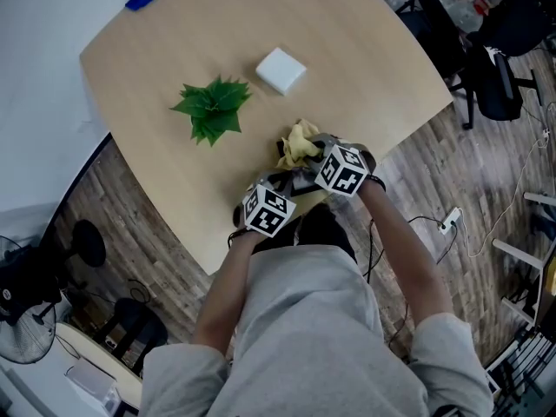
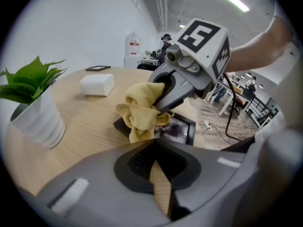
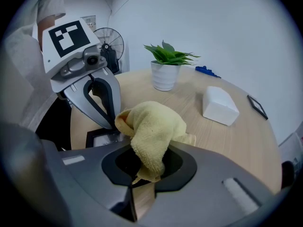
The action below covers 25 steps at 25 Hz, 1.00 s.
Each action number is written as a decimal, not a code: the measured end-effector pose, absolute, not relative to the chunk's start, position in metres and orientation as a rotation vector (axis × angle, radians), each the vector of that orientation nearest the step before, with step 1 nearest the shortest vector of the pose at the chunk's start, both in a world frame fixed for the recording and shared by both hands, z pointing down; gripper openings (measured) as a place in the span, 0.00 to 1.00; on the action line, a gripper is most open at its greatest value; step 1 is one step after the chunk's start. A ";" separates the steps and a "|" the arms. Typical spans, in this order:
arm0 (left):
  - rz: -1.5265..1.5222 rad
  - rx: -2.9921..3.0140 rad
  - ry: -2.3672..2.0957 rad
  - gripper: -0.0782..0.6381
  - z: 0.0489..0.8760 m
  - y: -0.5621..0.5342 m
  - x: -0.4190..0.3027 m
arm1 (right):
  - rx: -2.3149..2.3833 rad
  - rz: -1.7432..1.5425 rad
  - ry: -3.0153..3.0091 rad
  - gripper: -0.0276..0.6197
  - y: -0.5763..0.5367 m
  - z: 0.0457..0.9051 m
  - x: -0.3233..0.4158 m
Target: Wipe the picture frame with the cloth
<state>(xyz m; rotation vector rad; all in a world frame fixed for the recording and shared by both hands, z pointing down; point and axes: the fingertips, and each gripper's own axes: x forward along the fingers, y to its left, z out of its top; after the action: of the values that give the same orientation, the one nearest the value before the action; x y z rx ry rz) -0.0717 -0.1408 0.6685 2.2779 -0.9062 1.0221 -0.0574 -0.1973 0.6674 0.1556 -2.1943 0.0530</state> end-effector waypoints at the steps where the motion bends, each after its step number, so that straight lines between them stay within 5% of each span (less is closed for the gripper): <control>1: 1.022 2.278 -0.907 0.18 0.669 -0.141 -0.072 | 0.154 0.039 -2.191 0.13 -0.197 0.667 -0.055; 25: 1.040 2.279 -0.929 0.18 0.668 -0.141 -0.073 | 0.356 0.213 -2.256 0.13 -0.165 0.664 -0.012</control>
<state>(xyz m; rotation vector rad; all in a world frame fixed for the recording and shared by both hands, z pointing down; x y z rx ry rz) -0.0733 -0.1411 0.6684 2.2788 -0.9293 1.0404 -0.0122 -0.1649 0.6637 0.3557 -2.2560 0.2126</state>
